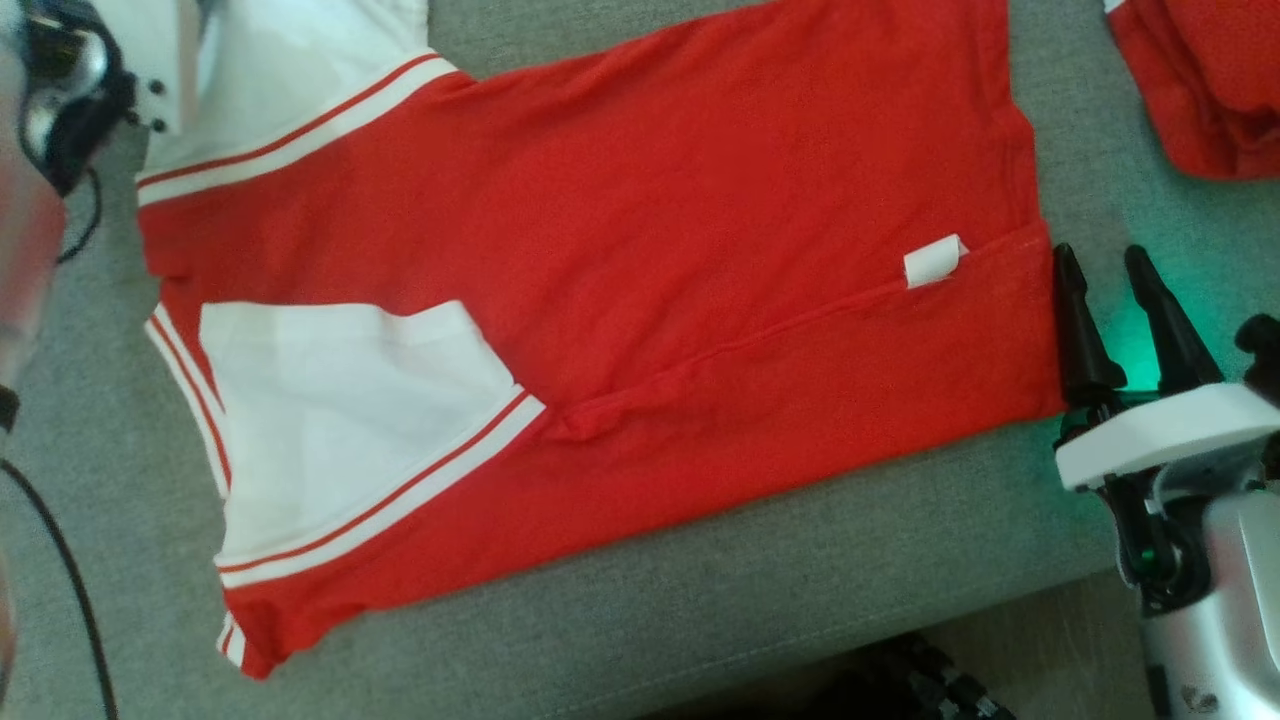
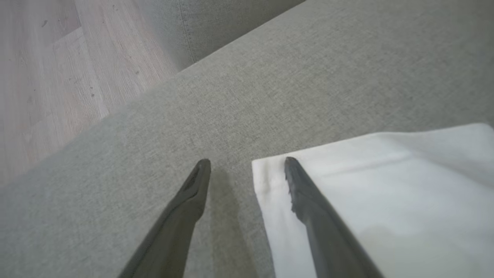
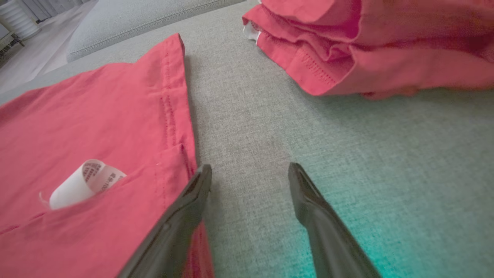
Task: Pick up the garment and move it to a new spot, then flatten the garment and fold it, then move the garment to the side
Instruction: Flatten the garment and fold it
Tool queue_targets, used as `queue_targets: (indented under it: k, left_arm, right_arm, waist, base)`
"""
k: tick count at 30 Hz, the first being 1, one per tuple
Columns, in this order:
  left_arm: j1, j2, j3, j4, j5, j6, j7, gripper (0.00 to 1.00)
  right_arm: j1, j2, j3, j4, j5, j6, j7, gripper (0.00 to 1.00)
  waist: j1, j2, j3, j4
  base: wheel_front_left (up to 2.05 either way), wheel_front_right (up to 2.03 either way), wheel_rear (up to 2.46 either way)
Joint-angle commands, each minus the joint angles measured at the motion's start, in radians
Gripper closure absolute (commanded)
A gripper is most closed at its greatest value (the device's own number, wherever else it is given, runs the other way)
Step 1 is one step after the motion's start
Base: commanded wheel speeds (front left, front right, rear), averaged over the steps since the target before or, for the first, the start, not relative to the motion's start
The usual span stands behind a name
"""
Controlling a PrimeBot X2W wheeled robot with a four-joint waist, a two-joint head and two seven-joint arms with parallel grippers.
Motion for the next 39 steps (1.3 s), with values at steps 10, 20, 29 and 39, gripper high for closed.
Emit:
queue_targets:
  k: [10,20,29,39]
  left_arm:
    - [-0.036,0.040,-0.070,0.053,-0.100,0.002,0.095,1.00]
    - [-0.043,0.051,-0.125,0.000,-0.118,0.002,-0.081,1.00]
    - [0.016,0.020,-0.141,-0.059,-0.111,0.003,-0.237,1.00]
    - [0.065,0.016,-0.159,-0.166,-0.113,0.009,-0.287,1.00]
  right_arm:
    - [-0.009,-0.034,0.019,-0.003,0.015,-0.001,-0.023,0.00]
    - [-0.097,-0.041,0.004,-0.002,0.005,-0.001,0.003,0.00]
    - [-0.325,-0.051,0.007,0.197,-0.067,-0.001,0.174,0.00]
    - [-0.589,-0.079,0.018,0.594,-0.223,-0.001,0.278,0.00]
  waist:
    - [-0.0001,0.0000,-0.004,-0.017]
    - [-0.0001,0.0000,-0.088,0.038]
    - [-0.0001,0.0000,-0.184,0.122]
    - [-0.0001,0.0000,-0.207,0.228]
  base:
    - [0.00,0.00,0.00]
    - [0.00,0.00,0.00]
    - [0.00,0.00,0.00]
    - [0.00,0.00,0.00]
